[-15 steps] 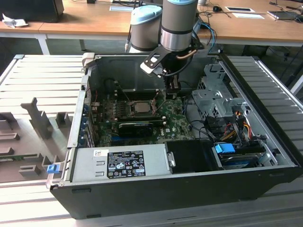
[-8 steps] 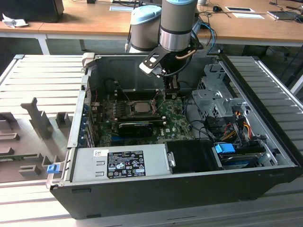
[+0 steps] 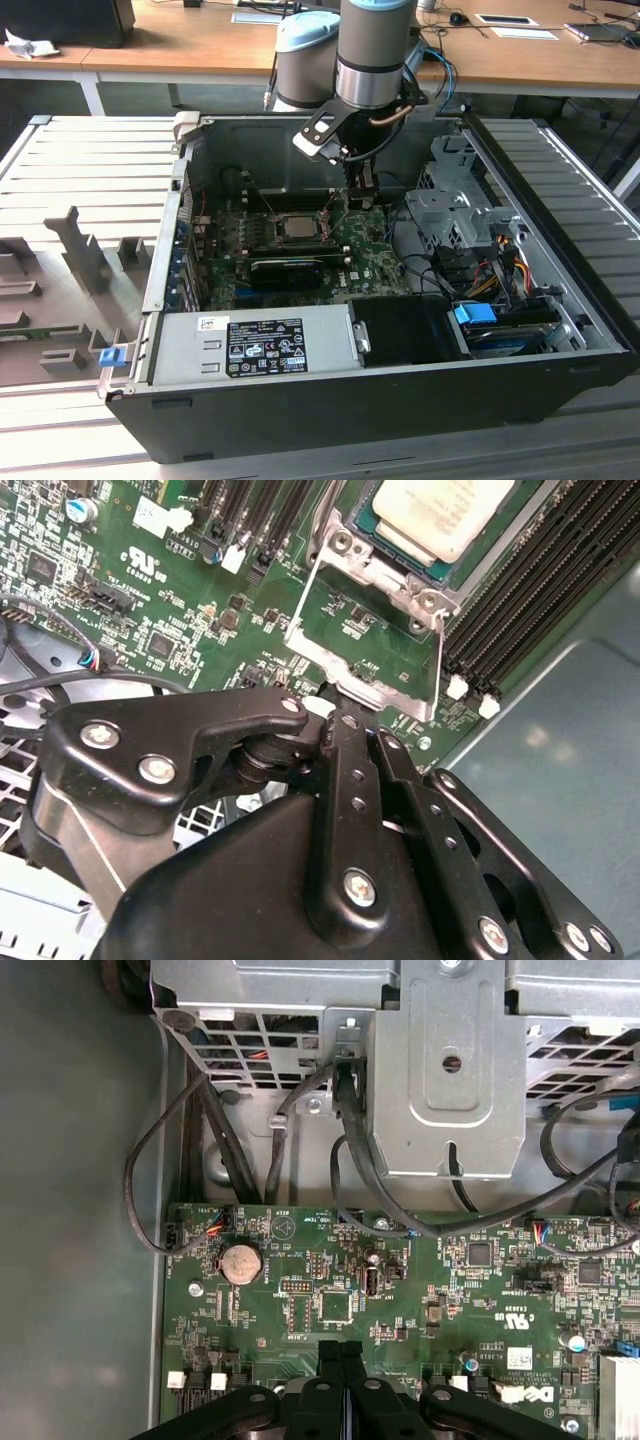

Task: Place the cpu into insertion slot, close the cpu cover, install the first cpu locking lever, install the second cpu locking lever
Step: 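Close the cpu cover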

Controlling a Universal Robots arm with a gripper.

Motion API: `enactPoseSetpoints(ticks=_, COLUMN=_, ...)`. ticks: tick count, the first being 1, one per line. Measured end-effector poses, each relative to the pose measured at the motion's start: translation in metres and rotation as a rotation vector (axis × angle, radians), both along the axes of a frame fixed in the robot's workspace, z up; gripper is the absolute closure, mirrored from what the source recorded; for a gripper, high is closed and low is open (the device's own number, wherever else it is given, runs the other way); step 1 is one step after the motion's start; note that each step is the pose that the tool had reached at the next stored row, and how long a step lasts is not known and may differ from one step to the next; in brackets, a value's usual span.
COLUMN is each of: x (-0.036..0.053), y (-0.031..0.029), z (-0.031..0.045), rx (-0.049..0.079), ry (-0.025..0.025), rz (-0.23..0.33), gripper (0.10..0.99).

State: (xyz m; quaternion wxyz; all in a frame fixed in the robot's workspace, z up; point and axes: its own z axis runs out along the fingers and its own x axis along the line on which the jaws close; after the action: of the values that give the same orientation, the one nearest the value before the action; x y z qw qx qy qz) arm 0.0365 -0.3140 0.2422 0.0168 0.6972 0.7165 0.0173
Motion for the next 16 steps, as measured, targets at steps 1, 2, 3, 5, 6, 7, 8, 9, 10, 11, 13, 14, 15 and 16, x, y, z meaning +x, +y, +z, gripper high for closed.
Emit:
enactPoseSetpoints(ticks=1, x=-0.0006, y=0.0000, z=-0.0001, rx=0.000, ry=0.0000, rz=0.000, gripper=0.980)
enactPoseSetpoints(ticks=2, x=-0.0011, y=0.0000, z=-0.0002, rx=0.000, ry=0.0000, rz=0.000, gripper=0.980)
enactPoseSetpoints(ticks=3, x=-0.0016, y=0.0000, z=-0.0003, rx=0.000, ry=0.0000, rz=0.000, gripper=0.980)
enactPoseSetpoints(ticks=5, x=-0.0024, y=0.0000, z=-0.0004, rx=0.000, ry=0.0000, rz=0.000, gripper=0.980)
enactPoseSetpoints(ticks=6, x=-0.0028, y=0.0000, z=-0.0005, rx=0.000, ry=0.0000, rz=0.000, gripper=0.980)
enactPoseSetpoints(ticks=7, x=-0.0032, y=0.0000, z=-0.0005, rx=0.000, ry=0.0000, rz=0.000, gripper=0.980)
enactPoseSetpoints(ticks=8, x=-0.0036, y=0.0000, z=-0.0006, rx=0.000, ry=0.0000, rz=0.000, gripper=0.980)
enactPoseSetpoints(ticks=9, x=-0.0039, y=0.0000, z=-0.0006, rx=0.000, ry=0.0000, rz=0.000, gripper=0.980)
enactPoseSetpoints(ticks=10, x=-0.0042, y=0.0000, z=-0.0006, rx=0.000, ry=0.0000, rz=0.000, gripper=0.980)
enactPoseSetpoints(ticks=11, x=-0.0044, y=0.0000, z=-0.0007, rx=0.000, ry=0.0000, rz=0.000, gripper=0.980)
enactPoseSetpoints(ticks=13, x=-0.0049, y=0.0000, z=-0.0007, rx=0.000, ry=0.0000, rz=0.000, gripper=0.980)
enactPoseSetpoints(ticks=14, x=-0.0053, y=0.0000, z=-0.0008, rx=0.000, ry=0.0000, rz=0.000, gripper=0.980)
enactPoseSetpoints(ticks=15, x=-0.0054, y=0.0000, z=-0.0008, rx=0.000, ry=0.0000, rz=0.000, gripper=0.980)
enactPoseSetpoints(ticks=16, x=-0.0055, y=0.0000, z=-0.0010, rx=0.000, ry=0.0000, rz=0.000, gripper=0.980)
